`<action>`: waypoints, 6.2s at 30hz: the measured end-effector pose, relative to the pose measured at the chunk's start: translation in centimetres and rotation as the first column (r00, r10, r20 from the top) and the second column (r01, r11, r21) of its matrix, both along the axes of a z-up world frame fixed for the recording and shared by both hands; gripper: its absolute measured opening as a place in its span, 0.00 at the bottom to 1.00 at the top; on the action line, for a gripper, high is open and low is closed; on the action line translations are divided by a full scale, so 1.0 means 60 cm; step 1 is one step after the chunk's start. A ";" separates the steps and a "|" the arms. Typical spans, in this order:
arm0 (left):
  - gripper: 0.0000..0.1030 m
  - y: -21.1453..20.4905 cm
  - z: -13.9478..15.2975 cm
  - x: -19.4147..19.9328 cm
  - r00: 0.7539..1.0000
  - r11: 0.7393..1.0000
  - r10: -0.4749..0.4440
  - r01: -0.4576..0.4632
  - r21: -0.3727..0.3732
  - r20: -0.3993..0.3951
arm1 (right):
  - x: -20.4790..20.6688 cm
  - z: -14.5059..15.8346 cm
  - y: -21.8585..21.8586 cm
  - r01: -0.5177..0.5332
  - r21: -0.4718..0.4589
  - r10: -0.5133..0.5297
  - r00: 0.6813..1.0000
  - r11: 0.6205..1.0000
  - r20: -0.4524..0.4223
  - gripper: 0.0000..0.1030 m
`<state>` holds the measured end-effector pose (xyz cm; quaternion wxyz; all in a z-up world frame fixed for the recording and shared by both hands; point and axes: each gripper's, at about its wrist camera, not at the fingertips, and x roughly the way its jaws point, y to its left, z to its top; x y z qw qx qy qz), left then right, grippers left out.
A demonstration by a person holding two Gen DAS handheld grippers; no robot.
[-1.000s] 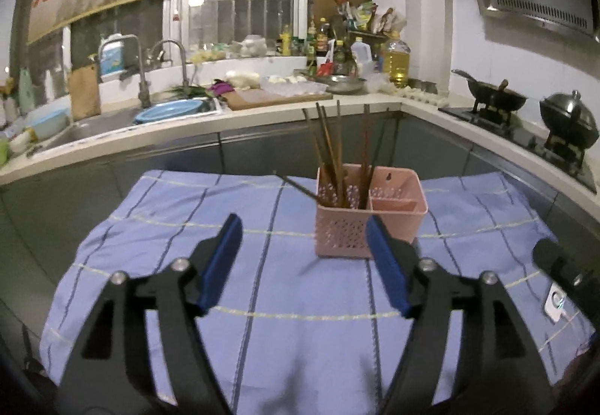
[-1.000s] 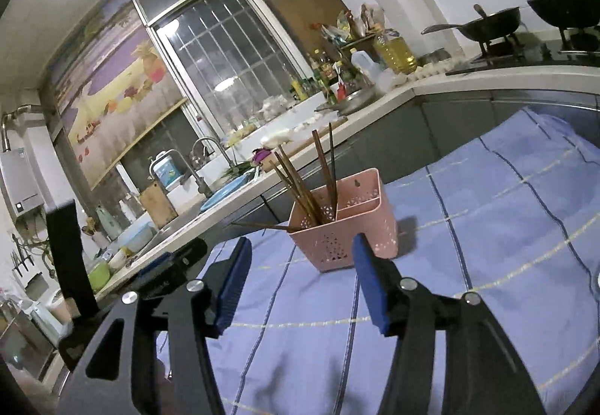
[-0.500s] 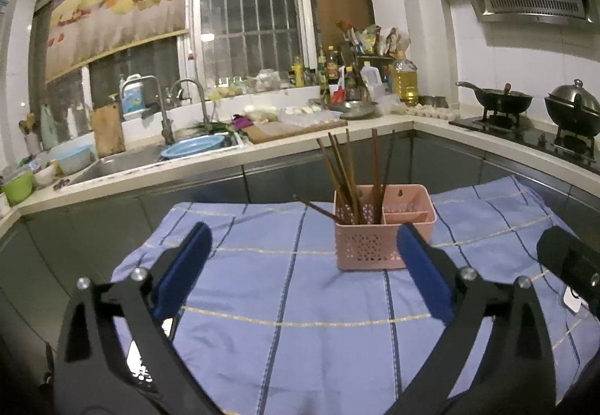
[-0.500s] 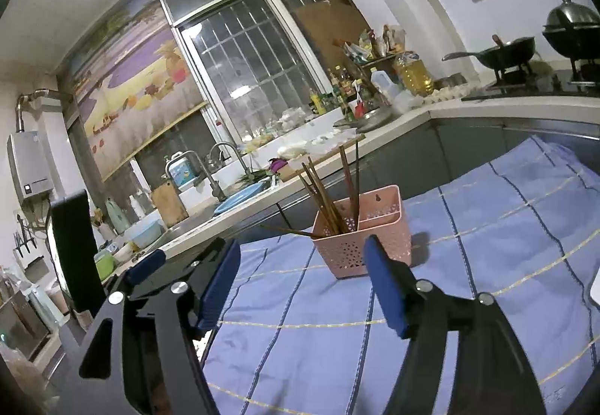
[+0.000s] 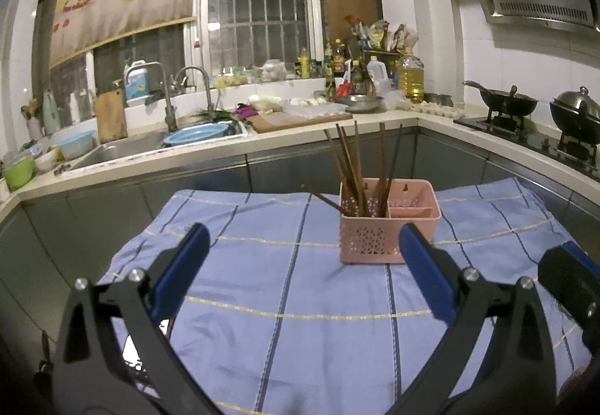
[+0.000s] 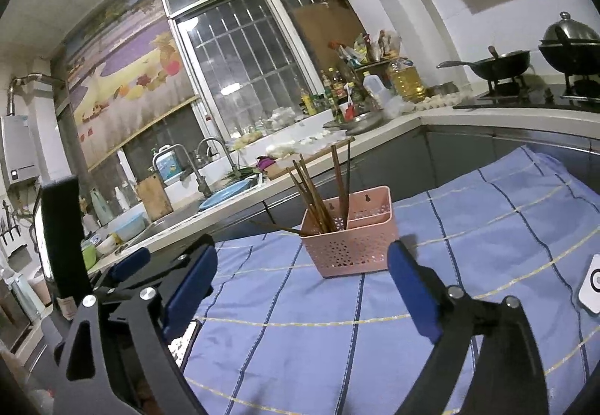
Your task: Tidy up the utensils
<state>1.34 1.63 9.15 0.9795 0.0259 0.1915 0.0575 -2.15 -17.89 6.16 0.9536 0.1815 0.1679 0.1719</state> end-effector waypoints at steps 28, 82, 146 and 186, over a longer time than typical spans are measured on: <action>0.94 0.007 -0.005 0.006 0.996 0.996 0.088 -0.087 0.036 -0.030 | 0.004 -0.020 0.009 -0.001 -0.001 0.001 0.999 1.000 -0.038 0.90; 0.94 0.014 -0.004 0.011 0.996 0.999 0.033 -0.033 0.007 -0.089 | -0.015 -0.017 0.025 -0.022 0.009 0.022 0.999 1.000 -0.029 0.90; 0.94 0.048 0.000 0.007 0.998 0.998 0.049 -0.050 -0.048 -0.026 | -0.001 -0.010 0.032 -0.035 -0.014 0.035 0.998 0.999 -0.044 0.90; 0.94 0.041 -0.004 0.009 0.998 0.998 0.052 -0.053 -0.023 -0.044 | 0.005 -0.009 0.023 -0.034 -0.008 0.034 0.999 0.999 -0.041 0.90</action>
